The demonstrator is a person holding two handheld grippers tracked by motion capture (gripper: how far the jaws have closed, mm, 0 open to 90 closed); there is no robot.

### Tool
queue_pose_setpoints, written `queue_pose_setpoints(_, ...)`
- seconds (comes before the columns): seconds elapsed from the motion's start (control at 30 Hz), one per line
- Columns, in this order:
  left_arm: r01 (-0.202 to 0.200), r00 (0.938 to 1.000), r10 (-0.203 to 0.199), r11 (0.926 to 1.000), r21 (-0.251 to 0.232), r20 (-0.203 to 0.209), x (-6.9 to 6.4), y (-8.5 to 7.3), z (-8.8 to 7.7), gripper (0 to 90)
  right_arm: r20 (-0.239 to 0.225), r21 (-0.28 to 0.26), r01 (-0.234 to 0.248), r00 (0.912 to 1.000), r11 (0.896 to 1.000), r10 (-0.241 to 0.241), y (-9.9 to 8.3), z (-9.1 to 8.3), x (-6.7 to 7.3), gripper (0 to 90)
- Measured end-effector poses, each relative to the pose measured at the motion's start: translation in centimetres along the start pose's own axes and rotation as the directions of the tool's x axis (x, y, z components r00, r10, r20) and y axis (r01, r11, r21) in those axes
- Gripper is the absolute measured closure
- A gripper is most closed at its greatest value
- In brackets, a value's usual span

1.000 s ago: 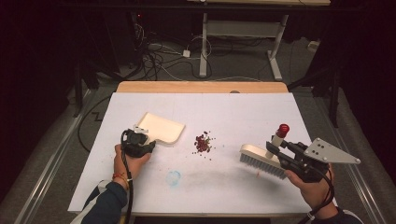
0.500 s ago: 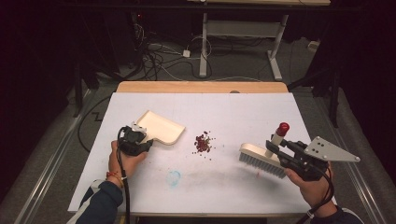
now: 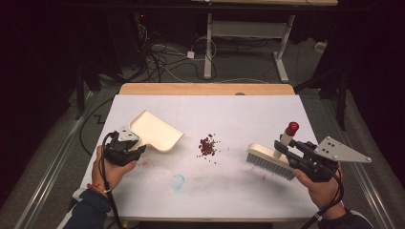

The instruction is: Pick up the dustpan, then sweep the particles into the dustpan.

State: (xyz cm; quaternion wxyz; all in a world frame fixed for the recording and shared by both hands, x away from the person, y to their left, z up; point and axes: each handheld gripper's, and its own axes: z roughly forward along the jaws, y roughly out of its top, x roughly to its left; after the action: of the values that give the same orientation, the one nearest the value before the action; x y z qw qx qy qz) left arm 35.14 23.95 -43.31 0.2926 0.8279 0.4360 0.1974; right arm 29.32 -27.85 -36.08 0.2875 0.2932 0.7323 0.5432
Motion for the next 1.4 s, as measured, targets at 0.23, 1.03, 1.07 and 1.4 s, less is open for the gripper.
queue_pose_setpoints(0.23, -0.074, 0.9971, 0.074, 0.9972, 0.007, 0.017, -0.9, -1.2, -1.0, 64.3, -0.003, 0.004, -0.005, 1.0000, 1.000, 0.005, -0.2, 0.3, -0.4, 70.1)
queue_pose_setpoints(1.03, -0.176, 0.9691, 0.163, 0.9827, 0.057, 0.185, -4.6, -3.8, -2.3, 64.3, 0.029, -0.017, -0.040, 0.9987, 0.999, 0.041, -0.2, 2.4, 1.0, 70.2)
queue_pose_setpoints(1.07, -0.182, 0.9670, 0.168, 0.9816, 0.058, 0.191, -4.8, -3.7, -2.2, 64.3, 0.029, -0.017, -0.040, 0.9987, 0.999, 0.041, -0.2, 2.4, 1.0, 70.2)
queue_pose_setpoints(1.4, -0.214, 0.9532, 0.188, 0.9729, 0.088, 0.237, -5.9, -3.9, -0.7, 64.3, 0.051, -0.015, -0.019, 0.9985, 1.000, 0.020, 1.0, 8.2, 0.2, 70.2)
